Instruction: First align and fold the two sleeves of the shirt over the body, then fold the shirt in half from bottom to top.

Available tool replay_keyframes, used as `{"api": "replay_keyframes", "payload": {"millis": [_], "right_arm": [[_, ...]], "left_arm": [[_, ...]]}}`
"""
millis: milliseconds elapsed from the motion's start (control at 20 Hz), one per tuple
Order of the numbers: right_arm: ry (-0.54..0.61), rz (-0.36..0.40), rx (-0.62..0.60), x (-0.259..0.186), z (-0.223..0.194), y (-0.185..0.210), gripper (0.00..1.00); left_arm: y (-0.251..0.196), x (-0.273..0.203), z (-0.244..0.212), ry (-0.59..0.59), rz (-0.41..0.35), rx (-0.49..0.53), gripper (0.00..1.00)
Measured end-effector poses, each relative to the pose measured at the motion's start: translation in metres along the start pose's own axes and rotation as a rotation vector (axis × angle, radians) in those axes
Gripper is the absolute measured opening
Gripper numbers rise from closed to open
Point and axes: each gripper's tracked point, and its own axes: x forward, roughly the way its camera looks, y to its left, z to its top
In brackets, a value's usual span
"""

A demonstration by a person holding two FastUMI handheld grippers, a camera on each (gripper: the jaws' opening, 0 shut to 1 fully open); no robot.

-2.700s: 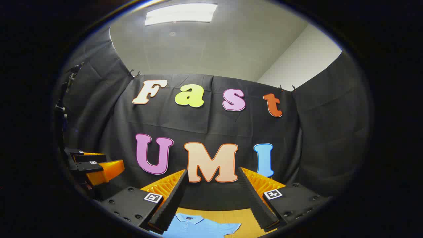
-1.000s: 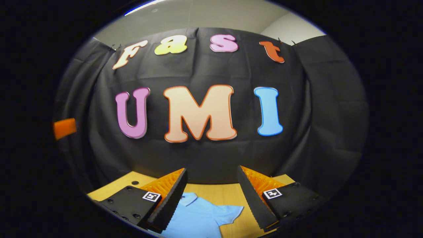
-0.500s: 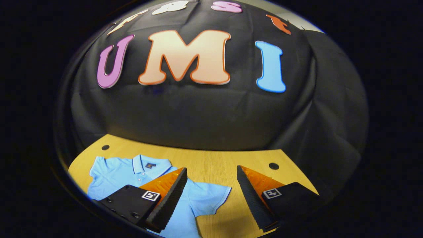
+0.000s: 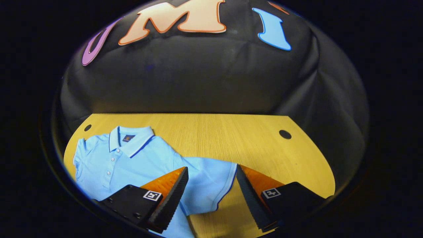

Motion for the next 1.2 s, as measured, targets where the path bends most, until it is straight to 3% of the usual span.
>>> {"api": "replay_keyframes", "payload": {"millis": [200,450,500,650,700,950,1050,1200], "right_arm": [[0.098,-0.010,0.017,0.015,-0.028,-0.001,0.93],[0.158,0.016,0.115,0.019,-0.038,0.009,0.78],[0.135,0.036,0.113,0.021,-0.035,0.015,0.65],[0.153,0.069,0.127,0.016,-0.035,0.034,0.11],[0.147,0.117,0.156,0.009,-0.028,0.046,0.07],[0.012,0.207,0.148,-0.031,0.025,0.085,0.11],[-0.009,0.241,0.140,-0.044,0.033,0.104,0.07],[-0.021,0.277,0.093,-0.059,0.032,0.132,0.10]], "left_arm": [[0.007,0.003,-0.003,0.005,0.010,0.001,0.94],[0.014,0.004,-0.008,0.012,0.016,-0.005,0.95],[0.016,0.004,-0.008,0.015,0.017,-0.008,0.94],[0.024,0.001,-0.007,0.012,0.024,-0.019,0.95],[0.028,0.001,-0.007,0.010,0.027,-0.019,0.95],[0.045,-0.006,-0.012,0.014,0.029,-0.044,0.95],[0.051,-0.009,-0.012,0.016,0.031,-0.055,0.94],[0.062,-0.013,-0.014,0.016,0.032,-0.057,0.95]]}}
